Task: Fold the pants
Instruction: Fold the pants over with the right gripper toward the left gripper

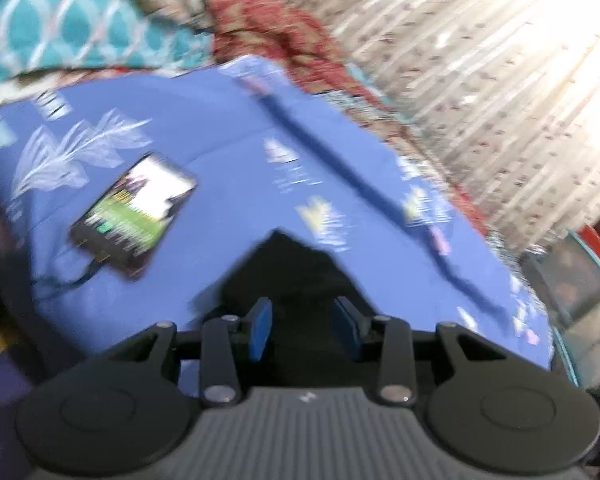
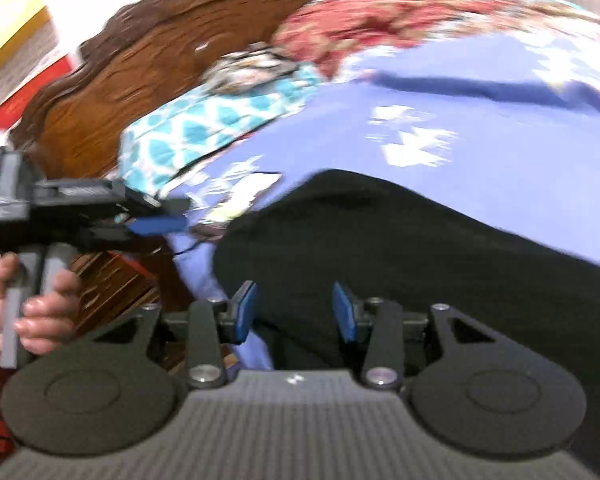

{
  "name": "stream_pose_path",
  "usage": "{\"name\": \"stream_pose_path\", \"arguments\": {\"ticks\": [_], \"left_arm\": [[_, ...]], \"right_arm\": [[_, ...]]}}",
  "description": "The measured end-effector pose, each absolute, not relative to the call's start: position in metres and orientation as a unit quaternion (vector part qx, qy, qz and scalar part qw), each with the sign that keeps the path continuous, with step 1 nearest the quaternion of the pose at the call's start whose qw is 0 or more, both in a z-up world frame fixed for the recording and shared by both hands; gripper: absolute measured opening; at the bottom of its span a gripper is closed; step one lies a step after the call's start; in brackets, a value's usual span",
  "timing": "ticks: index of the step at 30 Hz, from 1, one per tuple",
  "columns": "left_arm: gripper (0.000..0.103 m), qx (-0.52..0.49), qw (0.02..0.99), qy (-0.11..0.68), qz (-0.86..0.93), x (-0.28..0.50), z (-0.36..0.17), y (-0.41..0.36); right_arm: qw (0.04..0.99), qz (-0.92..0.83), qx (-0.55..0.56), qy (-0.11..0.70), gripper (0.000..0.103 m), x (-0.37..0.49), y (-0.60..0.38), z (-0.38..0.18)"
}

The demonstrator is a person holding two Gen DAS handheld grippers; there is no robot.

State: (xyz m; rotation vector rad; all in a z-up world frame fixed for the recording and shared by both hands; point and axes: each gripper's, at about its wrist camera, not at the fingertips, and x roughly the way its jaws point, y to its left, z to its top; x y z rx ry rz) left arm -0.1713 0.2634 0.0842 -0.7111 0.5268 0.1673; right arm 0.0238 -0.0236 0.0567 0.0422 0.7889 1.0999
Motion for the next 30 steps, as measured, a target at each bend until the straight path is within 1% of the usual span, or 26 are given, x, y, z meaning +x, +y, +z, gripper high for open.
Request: {"name": "stream_pose_path", "arguments": {"ticks": [3, 5, 9, 11, 12, 13, 14, 16, 19, 21, 22, 23, 27, 30], "left_arm": [[0.034, -0.317, 0.910, 0.264, 0.040, -0.146, 0.091, 0.239], [0.034, -0.303, 0.911, 0.280, 0.019, -0.128, 0.088, 0.222], [0.034, -0.276, 0.904, 0.327, 0.006, -0.092, 0.066, 0.194], [0.034, -0.258, 0.891, 0.371, 0.033, -0.080, 0.049, 0.187], [0.033, -0.245, 0.882, 0.400, 0.051, -0.075, 0.040, 0.185], [0.026, -0.236, 0.874, 0.421, 0.059, -0.074, 0.031, 0.185], [0.022, -0.233, 0.870, 0.431, 0.061, -0.076, 0.024, 0.185], [0.020, -0.238, 0.869, 0.430, 0.061, -0.083, 0.021, 0.190], [0.020, -0.259, 0.863, 0.428, 0.065, -0.088, 0.029, 0.196], [0.026, -0.253, 0.866, 0.426, 0.067, -0.089, 0.039, 0.192], [0.032, -0.244, 0.871, 0.421, 0.066, -0.088, 0.045, 0.186], [0.036, -0.235, 0.877, 0.414, 0.063, -0.089, 0.052, 0.180], [0.036, -0.202, 0.895, 0.398, 0.024, -0.081, 0.072, 0.146], [0.038, -0.183, 0.898, 0.400, -0.012, -0.071, 0.076, 0.116]], "right_arm": [[0.791, 0.470, 0.055, 0.388, 0.039, 0.029, -0.050, 0.046], [0.793, 0.450, 0.082, 0.402, 0.031, 0.030, -0.060, 0.039], [0.795, 0.422, 0.121, 0.419, 0.030, 0.034, -0.074, 0.031], [0.786, 0.415, 0.135, 0.439, 0.029, 0.037, -0.078, 0.020], [0.775, 0.410, 0.133, 0.462, 0.029, 0.037, -0.079, 0.011], [0.759, 0.407, 0.125, 0.493, 0.030, 0.036, -0.075, 0.000], [0.741, 0.407, 0.121, 0.521, 0.030, 0.034, -0.075, -0.011], [0.745, 0.413, 0.139, 0.505, 0.030, 0.023, -0.082, -0.018], [0.736, 0.419, 0.158, 0.507, 0.029, 0.025, -0.087, -0.018], [0.735, 0.420, 0.176, 0.503, 0.030, 0.028, -0.095, -0.016], [0.740, 0.421, 0.181, 0.493, 0.032, 0.027, -0.100, -0.012], [0.748, 0.420, 0.184, 0.481, 0.032, 0.026, -0.107, -0.007], [0.784, 0.395, 0.199, 0.435, 0.032, 0.028, -0.149, 0.011], [0.813, 0.352, 0.220, 0.409, 0.032, 0.026, -0.194, 0.018]]}}
